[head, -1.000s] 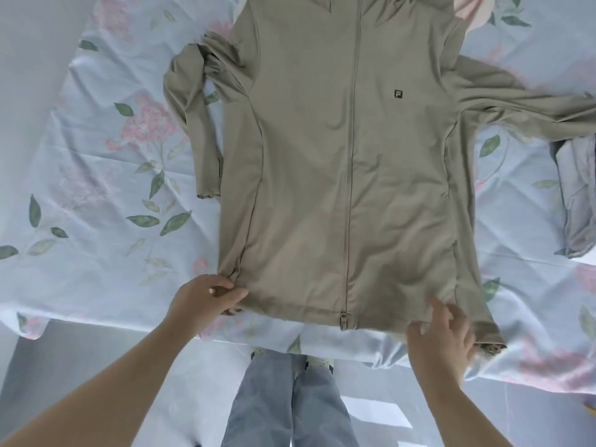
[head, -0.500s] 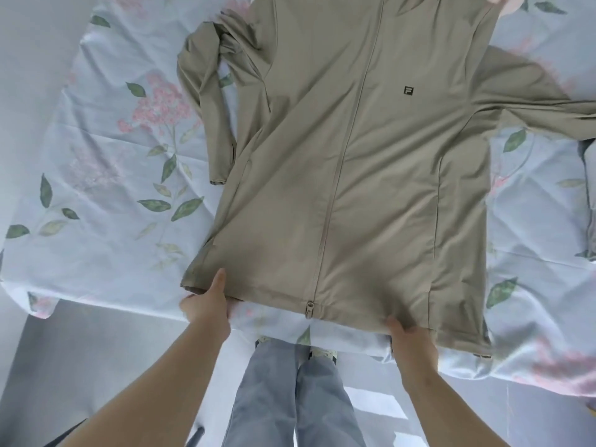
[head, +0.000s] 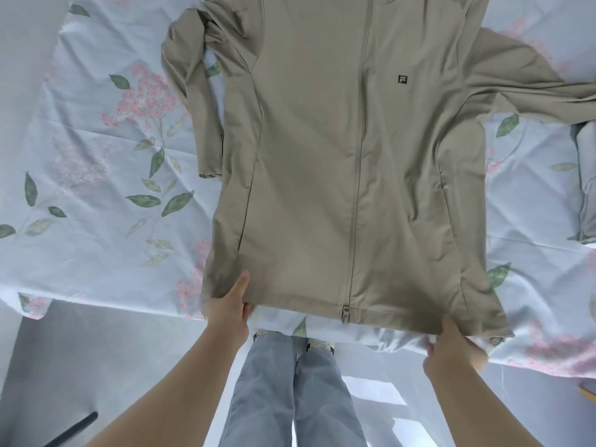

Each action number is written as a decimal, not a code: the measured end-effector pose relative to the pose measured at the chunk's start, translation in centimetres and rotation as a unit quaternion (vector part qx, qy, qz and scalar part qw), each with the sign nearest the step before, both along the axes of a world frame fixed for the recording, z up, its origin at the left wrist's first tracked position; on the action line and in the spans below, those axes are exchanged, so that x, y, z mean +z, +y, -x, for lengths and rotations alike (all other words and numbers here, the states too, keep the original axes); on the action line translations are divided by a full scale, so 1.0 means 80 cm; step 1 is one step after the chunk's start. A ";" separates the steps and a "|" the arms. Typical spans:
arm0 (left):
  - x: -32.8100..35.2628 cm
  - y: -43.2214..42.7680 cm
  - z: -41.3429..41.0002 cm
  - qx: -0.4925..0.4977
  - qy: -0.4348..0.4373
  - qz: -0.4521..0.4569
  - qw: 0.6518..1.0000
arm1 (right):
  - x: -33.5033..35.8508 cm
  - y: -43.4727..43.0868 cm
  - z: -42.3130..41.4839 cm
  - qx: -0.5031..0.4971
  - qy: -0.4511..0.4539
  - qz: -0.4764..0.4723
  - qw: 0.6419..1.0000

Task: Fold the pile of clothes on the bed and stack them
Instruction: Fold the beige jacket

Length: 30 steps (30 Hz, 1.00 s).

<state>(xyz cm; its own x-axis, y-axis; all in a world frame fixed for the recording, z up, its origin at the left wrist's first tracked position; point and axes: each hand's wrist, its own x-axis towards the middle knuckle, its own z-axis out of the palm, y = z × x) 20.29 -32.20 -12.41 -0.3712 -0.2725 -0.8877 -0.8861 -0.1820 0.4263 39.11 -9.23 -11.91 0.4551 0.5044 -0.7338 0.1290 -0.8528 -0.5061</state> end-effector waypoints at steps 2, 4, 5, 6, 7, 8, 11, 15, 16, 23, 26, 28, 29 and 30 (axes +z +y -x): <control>0.003 0.004 0.002 -0.025 -0.038 -0.036 0.998 | 0.002 0.000 0.005 -0.091 0.083 0.011 0.992; 0.005 0.007 0.003 -0.016 -0.052 -0.072 0.996 | 0.002 0.000 0.013 -0.172 0.173 0.063 0.968; 0.006 0.007 0.004 -0.009 -0.047 -0.079 0.996 | -0.003 0.001 0.012 -0.159 0.173 0.094 0.967; 0.006 0.006 0.004 -0.007 -0.039 -0.075 0.996 | -0.009 0.004 0.007 -0.116 0.140 0.096 0.979; 0.007 0.004 0.006 -0.013 -0.029 -0.064 0.997 | -0.009 0.006 0.006 -0.096 0.143 0.107 0.979; 0.006 0.000 0.008 -0.013 -0.014 -0.050 0.999 | -0.007 0.010 0.005 -0.086 0.160 0.111 0.977; 0.005 -0.007 0.012 0.035 0.045 -0.078 0.995 | -0.003 0.015 0.005 -0.052 0.203 0.094 0.973; 0.012 0.014 -0.002 0.042 0.063 -0.246 0.966 | 0.001 0.012 0.009 -0.037 0.274 0.078 0.958; 0.013 0.020 -0.005 0.029 0.052 -0.258 0.964 | 0.002 0.012 0.012 -0.024 0.291 0.079 0.953; 0.011 0.007 0.007 -0.090 0.078 0.041 0.992 | 0.000 0.019 0.002 0.078 0.076 0.047 0.993; 0.010 0.002 0.001 -0.127 0.001 0.162 0.979 | -0.003 0.000 0.005 0.065 0.013 0.049 0.997; 0.013 0.010 -0.005 -0.135 -0.053 0.116 0.983 | -0.001 -0.008 0.008 0.046 -0.041 0.084 0.995; 0.013 0.013 -0.007 -0.133 -0.068 0.097 0.984 | 0.000 -0.007 0.009 0.031 -0.063 0.093 0.993; 0.012 0.015 -0.008 -0.115 -0.073 0.094 0.986 | 0.000 -0.006 0.009 0.004 -0.075 0.081 0.994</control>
<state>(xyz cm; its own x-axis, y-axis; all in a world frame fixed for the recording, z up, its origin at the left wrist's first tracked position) 20.91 -30.97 -11.48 -0.3148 -0.3604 -0.8780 -0.9490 0.1012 0.2987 38.40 -9.72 -11.90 0.5620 0.3881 -0.7304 0.1989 -0.9206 -0.3361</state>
